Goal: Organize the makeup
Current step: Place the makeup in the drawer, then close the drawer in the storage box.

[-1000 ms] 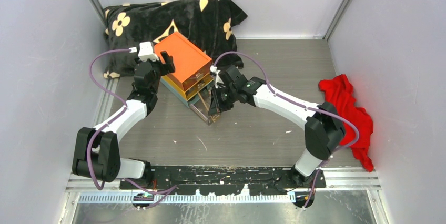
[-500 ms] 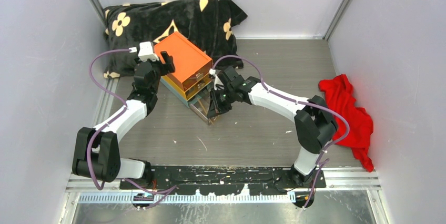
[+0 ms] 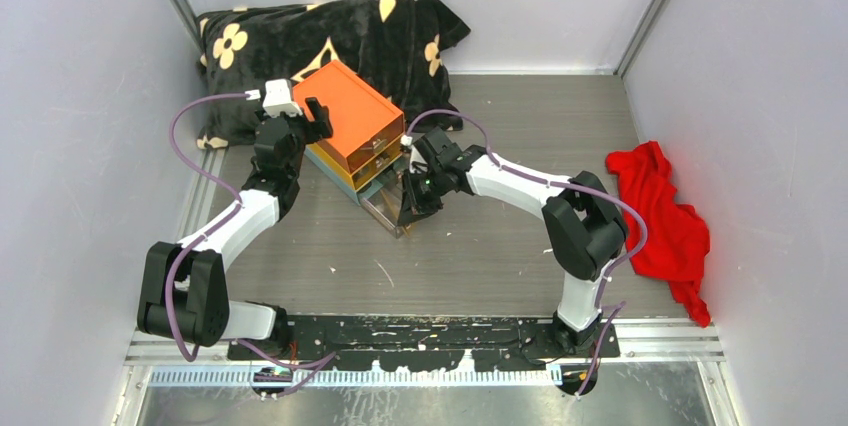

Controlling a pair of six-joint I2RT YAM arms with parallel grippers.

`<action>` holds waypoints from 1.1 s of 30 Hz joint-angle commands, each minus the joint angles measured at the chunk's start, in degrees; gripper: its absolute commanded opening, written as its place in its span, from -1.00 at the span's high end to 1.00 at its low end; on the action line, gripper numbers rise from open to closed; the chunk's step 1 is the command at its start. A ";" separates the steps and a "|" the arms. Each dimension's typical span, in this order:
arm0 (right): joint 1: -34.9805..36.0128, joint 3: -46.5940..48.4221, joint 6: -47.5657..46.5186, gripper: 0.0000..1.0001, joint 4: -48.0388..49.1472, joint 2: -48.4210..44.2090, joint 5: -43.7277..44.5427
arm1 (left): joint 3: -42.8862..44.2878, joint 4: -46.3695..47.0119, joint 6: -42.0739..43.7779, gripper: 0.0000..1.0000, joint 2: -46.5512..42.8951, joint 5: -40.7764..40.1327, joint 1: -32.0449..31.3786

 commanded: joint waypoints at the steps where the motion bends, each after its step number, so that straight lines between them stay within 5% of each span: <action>1: -0.42 2.38 -1.86 0.69 1.99 -1.36 -0.09 | -3.79 -15.70 3.20 -0.54 3.52 7.12 -1.55; 15: -1.15 1.04 -0.82 0.51 9.52 -8.21 1.36 | -3.89 -15.61 3.40 -0.53 3.45 7.39 -1.55; 23: -1.27 -3.32 -3.60 0.51 8.70 -16.32 11.34 | -3.86 -15.61 3.38 -0.53 3.44 7.52 -1.55; 30: -1.12 -21.40 -7.91 0.97 15.75 -26.63 20.92 | -3.82 -15.63 3.39 -0.53 3.51 7.47 -1.54; 33: -0.75 -30.40 -10.17 0.98 23.51 -30.32 23.22 | -3.78 -15.70 3.38 -0.53 3.50 7.41 -1.55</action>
